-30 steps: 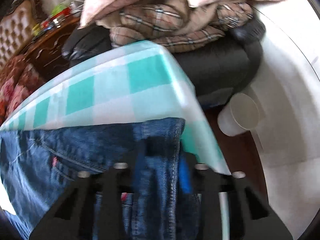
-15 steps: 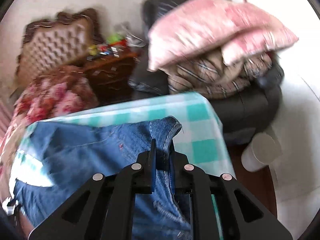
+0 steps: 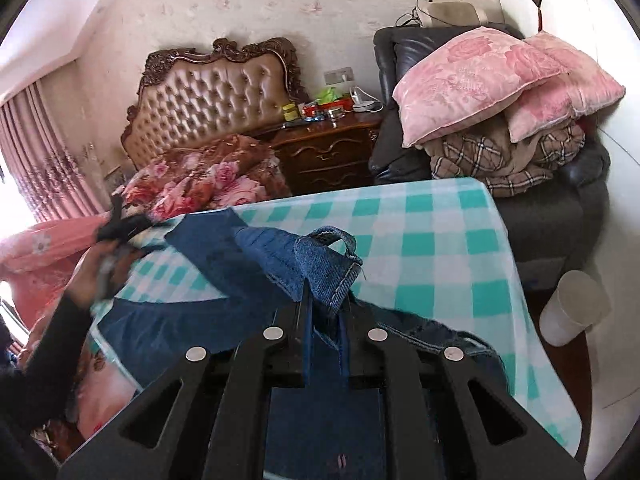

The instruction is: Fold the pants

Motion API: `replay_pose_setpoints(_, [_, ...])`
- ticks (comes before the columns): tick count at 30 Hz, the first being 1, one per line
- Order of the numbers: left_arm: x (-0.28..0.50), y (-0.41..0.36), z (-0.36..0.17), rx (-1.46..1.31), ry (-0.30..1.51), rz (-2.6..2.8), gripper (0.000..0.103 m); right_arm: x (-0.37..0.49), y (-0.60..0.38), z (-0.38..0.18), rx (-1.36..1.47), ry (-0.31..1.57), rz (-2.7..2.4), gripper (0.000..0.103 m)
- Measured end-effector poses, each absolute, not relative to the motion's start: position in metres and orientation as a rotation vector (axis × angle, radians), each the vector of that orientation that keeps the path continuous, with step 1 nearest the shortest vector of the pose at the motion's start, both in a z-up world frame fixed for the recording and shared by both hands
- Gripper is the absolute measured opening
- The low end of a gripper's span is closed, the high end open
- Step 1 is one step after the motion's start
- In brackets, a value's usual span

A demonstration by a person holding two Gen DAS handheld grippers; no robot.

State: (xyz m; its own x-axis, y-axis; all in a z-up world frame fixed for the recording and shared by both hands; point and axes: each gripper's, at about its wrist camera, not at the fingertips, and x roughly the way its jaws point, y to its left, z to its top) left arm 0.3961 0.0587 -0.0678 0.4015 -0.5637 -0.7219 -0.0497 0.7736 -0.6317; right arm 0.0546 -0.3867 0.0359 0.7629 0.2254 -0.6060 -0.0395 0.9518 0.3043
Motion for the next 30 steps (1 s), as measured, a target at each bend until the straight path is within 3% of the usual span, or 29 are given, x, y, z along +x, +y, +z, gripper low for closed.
replay_pose_setpoints(4, [0.458, 0.046, -0.118, -0.768, 1.271, -0.329, 0.055, 0.047, -0.383, 0.034, 0.278, 0.697, 0.157, 0.012])
replay_pose_setpoints(9, [0.48, 0.059, -0.159, -0.87, 1.321, -0.157, 0.048, 0.047, -0.384, 0.035, 0.276, 0.695, 0.157, 0.012])
replay_pose_setpoints(19, [0.468, 0.111, -0.16, -1.046, 1.155, 0.014, 0.034, 0.047, -0.405, 0.031, 0.296, 0.688, 0.133, 0.012])
replay_pose_setpoints(23, [0.483, 0.109, -0.176, -1.06, 1.219, -0.041, 0.033, 0.051, -0.406, 0.032, 0.283, 0.69, 0.137, 0.012])
replay_pose_setpoints(24, [0.487, 0.111, -0.177, -1.058, 1.208, -0.041, 0.03, 0.051, -0.406, 0.033, 0.28, 0.692, 0.138, 0.012])
replay_pose_setpoints(27, [0.508, 0.107, -0.18, -1.026, 1.228, -0.093, 0.002, 0.055, -0.407, 0.032, 0.274, 0.705, 0.141, 0.012])
replay_pose_setpoints(30, [0.513, 0.112, -0.162, -1.031, 1.188, -0.126, 0.002, 0.072, -0.416, 0.031, 0.255, 0.724, 0.124, 0.012])
